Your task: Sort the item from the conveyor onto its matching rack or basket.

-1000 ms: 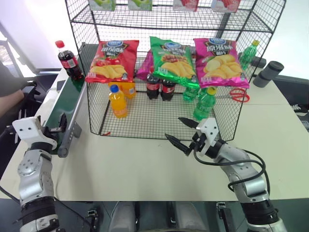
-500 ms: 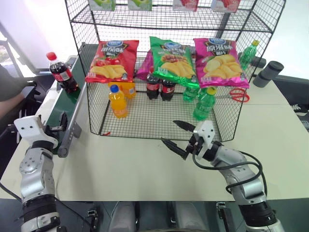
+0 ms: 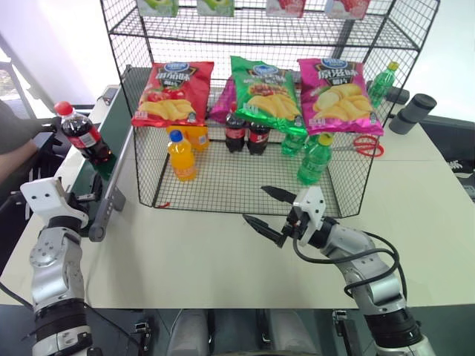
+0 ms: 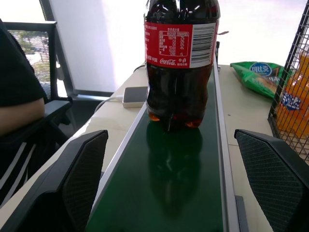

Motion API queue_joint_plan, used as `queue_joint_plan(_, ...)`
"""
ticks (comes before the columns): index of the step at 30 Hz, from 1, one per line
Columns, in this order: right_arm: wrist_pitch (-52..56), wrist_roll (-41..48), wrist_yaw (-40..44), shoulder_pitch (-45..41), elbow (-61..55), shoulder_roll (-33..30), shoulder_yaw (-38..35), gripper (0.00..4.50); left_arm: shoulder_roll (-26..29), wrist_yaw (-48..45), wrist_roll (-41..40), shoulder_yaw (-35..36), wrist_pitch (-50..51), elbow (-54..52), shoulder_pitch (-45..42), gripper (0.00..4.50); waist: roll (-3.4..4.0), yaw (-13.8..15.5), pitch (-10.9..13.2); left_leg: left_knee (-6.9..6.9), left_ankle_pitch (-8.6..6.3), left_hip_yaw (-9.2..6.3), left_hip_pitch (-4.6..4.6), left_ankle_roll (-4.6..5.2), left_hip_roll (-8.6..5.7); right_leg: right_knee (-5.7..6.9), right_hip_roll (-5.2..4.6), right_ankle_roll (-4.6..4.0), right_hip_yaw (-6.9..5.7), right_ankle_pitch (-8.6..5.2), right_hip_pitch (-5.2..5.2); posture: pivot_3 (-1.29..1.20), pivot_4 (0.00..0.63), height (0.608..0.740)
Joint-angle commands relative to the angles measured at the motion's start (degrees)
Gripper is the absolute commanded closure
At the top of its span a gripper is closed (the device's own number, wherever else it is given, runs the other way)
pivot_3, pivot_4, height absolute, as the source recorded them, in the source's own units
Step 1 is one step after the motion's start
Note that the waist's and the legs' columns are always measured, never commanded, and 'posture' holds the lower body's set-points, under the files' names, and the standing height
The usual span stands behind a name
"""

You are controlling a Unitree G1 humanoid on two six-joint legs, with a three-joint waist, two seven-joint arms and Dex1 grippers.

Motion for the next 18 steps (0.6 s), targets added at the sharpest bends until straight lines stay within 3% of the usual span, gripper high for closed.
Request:
queue_joint_plan(1, -1.2, 0.4, 0.0, 0.1, -2.1, 0.8, 0.5, 0.07, 1.0, 0.4, 0.0, 1.1, -1.4, -0.8, -0.1, 0.0, 0.0, 0.0, 0.0, 0.0, 0.0, 0.0, 0.0, 0.0, 0.0, 0.0, 0.0, 0.0, 0.0, 0.0, 0.0, 0.0, 0.15, 0.74)
queue_joint_plan(17, -1.3, 0.3, 0.1, 0.1, -1.7, 0.8, 1.4, 0.07, 1.0, 1.5, -0.1, 1.6, -2.0, 0.1, -0.1, 0.0, 0.0, 0.0, 0.0, 0.0, 0.0, -0.01, 0.0, 0.0, 0.0, 0.0, -0.02, 0.0, 0.0, 0.0, 0.0, 0.0, 0.15, 0.74)
queue_joint_plan(18, -1.3, 0.3, 0.2, 0.1, -1.6, 0.8, 1.5, 0.0, 1.0, 1.5, -0.3, 1.7, -2.0, 0.0, 0.0, 0.53, 0.0, 0.0, 0.0, 0.0, 0.0, -0.01, 0.0, 0.0, 0.0, 0.0, -0.02, 0.0, 0.0, 0.0, 0.0, 0.0, 0.15, 0.74)
